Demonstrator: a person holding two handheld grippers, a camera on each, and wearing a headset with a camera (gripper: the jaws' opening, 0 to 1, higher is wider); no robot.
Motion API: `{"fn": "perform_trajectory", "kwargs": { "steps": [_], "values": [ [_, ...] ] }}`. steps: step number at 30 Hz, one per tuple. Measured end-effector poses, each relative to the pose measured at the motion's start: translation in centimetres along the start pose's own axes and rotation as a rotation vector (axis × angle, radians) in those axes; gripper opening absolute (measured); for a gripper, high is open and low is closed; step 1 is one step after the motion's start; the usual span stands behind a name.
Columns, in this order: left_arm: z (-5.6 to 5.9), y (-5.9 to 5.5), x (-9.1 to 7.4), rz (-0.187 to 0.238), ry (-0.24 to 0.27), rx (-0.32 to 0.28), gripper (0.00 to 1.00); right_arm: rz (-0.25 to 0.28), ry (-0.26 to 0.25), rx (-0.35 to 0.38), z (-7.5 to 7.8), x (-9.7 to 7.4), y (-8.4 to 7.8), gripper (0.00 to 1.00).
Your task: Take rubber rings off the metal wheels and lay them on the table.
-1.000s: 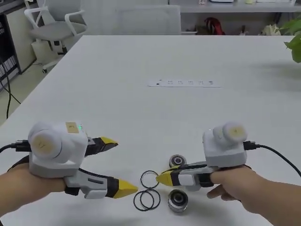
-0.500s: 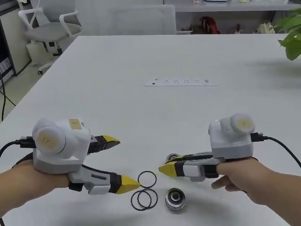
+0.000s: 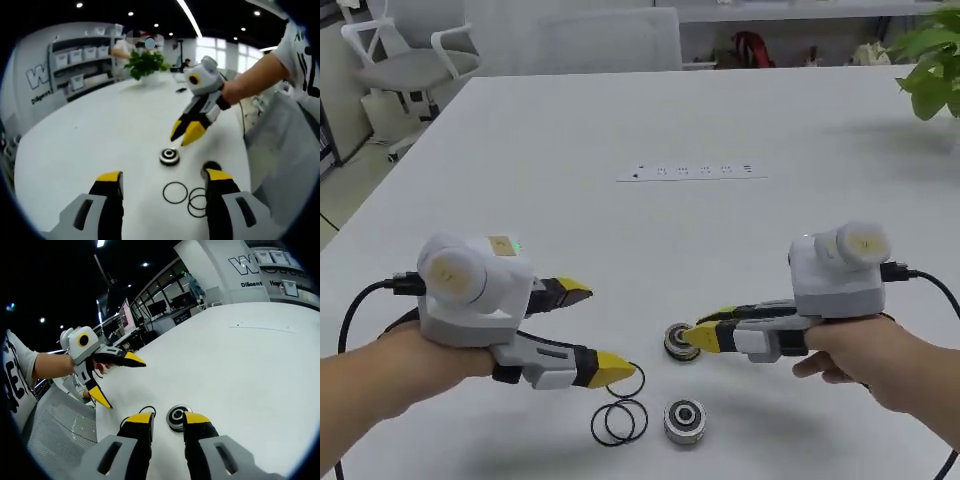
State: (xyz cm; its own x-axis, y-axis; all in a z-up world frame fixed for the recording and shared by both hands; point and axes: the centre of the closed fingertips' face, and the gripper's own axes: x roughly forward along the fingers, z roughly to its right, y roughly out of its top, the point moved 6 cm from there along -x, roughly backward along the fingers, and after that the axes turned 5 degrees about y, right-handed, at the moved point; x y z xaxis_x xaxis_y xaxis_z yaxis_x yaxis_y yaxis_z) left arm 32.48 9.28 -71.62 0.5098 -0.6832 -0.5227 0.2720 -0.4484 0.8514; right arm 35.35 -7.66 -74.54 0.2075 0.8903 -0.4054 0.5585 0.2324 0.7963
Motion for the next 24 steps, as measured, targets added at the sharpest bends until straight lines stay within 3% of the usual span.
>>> {"fn": "perform_trajectory", "kwargs": {
  "steps": [9,24],
  "values": [
    [0.1,-0.1,1.9,-0.021,-0.033,-0.017,0.62,-0.044,-0.039,-0.056,1.0,-0.3,-0.9,0.2],
    [1.1,-0.3,4.7,-0.048,-0.088,-0.012,0.53,-0.103,-0.038,-0.122,1.4,0.8,-2.3,0.17]
  ]
}}
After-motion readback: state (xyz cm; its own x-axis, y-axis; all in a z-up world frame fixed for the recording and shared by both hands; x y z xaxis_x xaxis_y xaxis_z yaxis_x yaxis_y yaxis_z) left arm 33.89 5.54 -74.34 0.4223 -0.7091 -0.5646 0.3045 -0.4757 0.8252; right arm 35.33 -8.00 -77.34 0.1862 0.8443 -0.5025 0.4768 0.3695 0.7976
